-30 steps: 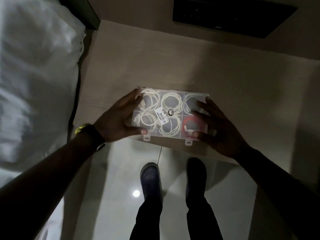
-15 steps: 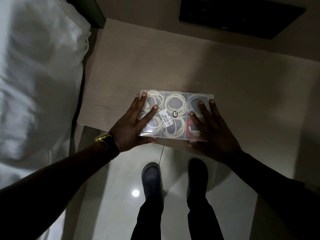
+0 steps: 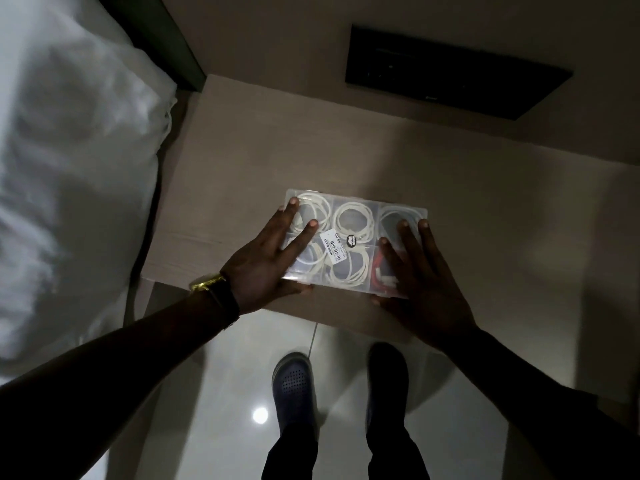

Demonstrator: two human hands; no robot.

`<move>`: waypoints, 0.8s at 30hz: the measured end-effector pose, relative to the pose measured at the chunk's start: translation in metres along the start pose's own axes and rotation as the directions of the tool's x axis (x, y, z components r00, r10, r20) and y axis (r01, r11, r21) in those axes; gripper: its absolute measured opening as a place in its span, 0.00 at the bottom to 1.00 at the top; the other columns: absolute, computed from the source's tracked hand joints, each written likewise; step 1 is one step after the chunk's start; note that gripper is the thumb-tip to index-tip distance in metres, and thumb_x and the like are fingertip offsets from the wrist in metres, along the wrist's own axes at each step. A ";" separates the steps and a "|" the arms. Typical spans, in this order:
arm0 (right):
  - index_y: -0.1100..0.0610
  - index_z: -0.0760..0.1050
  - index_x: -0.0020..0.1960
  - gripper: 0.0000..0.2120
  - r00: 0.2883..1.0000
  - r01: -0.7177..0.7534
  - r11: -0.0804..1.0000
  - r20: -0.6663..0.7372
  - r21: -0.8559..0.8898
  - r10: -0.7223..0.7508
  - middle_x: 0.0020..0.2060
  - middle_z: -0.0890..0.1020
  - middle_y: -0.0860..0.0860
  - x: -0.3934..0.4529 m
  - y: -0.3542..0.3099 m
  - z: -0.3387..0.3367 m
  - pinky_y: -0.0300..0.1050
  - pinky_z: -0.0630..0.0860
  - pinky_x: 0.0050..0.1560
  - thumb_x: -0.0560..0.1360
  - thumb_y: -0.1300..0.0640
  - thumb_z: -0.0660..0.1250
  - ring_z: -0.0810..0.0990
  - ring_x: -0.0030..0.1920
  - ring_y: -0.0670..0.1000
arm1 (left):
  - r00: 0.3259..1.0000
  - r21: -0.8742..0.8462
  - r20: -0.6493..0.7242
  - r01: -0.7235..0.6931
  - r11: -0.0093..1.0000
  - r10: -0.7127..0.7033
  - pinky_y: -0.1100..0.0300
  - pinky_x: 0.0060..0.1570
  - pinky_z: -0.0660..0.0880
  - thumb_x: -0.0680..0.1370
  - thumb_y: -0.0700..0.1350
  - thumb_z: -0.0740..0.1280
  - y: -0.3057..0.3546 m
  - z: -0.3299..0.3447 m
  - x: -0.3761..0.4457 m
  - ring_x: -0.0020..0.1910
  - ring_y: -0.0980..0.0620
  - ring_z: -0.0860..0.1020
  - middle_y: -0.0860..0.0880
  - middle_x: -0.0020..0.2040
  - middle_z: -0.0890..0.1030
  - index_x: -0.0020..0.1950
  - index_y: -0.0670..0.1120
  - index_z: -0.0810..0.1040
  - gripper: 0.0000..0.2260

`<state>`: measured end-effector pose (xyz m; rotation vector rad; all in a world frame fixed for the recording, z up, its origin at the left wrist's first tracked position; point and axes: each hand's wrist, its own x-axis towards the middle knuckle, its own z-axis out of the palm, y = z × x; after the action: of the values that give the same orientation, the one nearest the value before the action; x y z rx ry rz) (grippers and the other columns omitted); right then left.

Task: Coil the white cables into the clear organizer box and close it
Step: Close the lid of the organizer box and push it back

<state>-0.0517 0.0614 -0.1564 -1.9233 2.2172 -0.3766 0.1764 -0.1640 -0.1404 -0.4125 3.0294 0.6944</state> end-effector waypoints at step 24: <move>0.58 0.53 0.80 0.30 0.959 -0.278 0.961 -0.058 0.000 0.277 0.80 0.55 0.62 0.077 0.076 -0.029 0.66 0.58 0.76 0.82 0.53 0.61 0.50 0.80 0.66 | 0.964 0.066 0.241 0.097 0.993 -0.110 0.42 0.76 0.52 0.75 0.58 0.69 -0.008 -0.033 0.182 0.77 0.37 0.38 0.39 0.77 0.29 0.76 0.48 0.32 0.50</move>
<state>-0.1438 -0.0031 -0.1498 -1.5893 2.4834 -0.3827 0.0045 -0.2314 -0.1257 -0.4445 2.7663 0.6067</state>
